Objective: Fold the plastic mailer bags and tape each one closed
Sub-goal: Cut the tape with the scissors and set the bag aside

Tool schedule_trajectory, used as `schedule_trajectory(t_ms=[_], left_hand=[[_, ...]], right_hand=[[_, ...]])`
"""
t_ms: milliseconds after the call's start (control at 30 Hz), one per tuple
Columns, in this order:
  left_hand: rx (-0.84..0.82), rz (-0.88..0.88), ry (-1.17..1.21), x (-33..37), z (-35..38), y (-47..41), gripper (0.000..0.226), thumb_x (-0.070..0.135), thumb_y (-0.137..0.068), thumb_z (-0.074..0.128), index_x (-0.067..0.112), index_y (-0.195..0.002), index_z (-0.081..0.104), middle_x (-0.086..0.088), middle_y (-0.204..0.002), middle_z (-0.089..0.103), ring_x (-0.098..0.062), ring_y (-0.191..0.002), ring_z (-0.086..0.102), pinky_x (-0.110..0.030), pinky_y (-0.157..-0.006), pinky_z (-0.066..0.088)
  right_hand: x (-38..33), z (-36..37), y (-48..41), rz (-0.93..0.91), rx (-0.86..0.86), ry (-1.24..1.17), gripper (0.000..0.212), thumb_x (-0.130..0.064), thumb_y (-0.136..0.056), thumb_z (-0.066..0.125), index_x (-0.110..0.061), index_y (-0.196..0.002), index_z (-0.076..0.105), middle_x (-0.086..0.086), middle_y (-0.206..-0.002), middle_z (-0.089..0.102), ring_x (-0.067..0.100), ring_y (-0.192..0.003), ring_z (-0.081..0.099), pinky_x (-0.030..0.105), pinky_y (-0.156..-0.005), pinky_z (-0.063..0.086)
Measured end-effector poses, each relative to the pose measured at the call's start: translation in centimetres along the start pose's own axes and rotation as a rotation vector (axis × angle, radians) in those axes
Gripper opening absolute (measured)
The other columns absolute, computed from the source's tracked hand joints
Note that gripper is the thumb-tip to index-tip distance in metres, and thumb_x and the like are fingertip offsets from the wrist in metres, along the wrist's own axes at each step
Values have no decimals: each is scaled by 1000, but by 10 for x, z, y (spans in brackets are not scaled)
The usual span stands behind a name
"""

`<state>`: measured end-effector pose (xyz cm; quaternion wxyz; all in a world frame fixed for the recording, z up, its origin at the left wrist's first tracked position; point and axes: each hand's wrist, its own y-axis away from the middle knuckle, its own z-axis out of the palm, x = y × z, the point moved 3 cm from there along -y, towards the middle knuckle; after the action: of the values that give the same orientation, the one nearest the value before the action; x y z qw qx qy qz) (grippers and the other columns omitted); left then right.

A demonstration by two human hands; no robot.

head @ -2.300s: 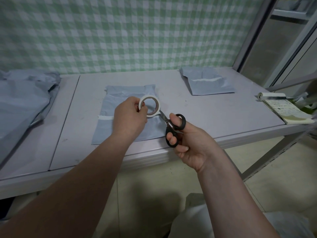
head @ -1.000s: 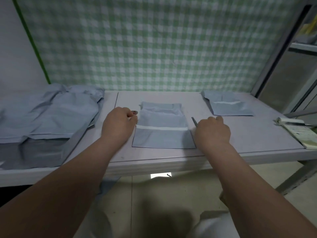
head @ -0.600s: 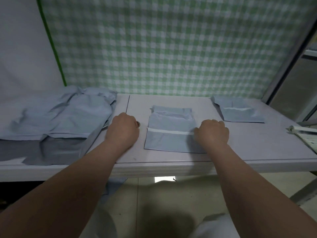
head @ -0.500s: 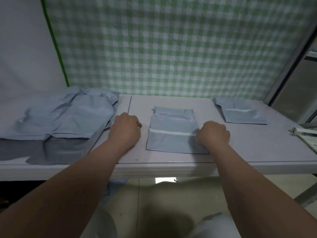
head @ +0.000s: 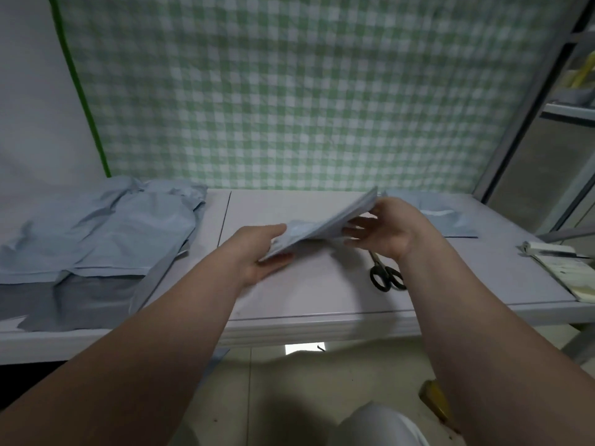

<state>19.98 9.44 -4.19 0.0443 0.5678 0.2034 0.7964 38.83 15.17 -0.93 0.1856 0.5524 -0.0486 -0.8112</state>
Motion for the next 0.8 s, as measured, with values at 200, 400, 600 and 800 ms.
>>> schedule_trajectory(t_ms=[200,400,600,800], left_hand=[[-165,-97,525,12,38,-1,13,-11,-90,45,-6,-99,53,-27,-109,47,-39,-116,50,-27,-58,57],[-260,-93,612,25,113,-20,16,-16,-89,43,-6,-89,55,-26,-103,48,-36,-107,54,-24,-48,56],[-306,-81,467,25,201,-56,10,-8,-94,43,-3,-93,51,-21,-95,50,-17,-47,59,-17,-39,50],[-318,18,257,7,263,-103,28,-17,-85,44,3,-99,57,-15,-110,51,-16,-65,53,-14,-40,44]], right_hand=[[-28,-9,6,-118,-122,-278,16,-2,-92,36,-3,-89,52,18,-95,50,42,-134,35,58,-103,37],[-72,-54,1,-263,-68,-387,21,-10,-98,31,-1,-104,49,25,-125,52,51,-120,46,65,-97,39],[-99,-136,-26,-344,-2,-467,32,-11,-96,29,-1,-117,51,25,-135,50,52,-112,53,65,-93,41],[-109,-207,-67,-376,55,-485,28,-9,-86,36,0,-107,52,27,-132,52,52,-112,54,64,-88,45]])
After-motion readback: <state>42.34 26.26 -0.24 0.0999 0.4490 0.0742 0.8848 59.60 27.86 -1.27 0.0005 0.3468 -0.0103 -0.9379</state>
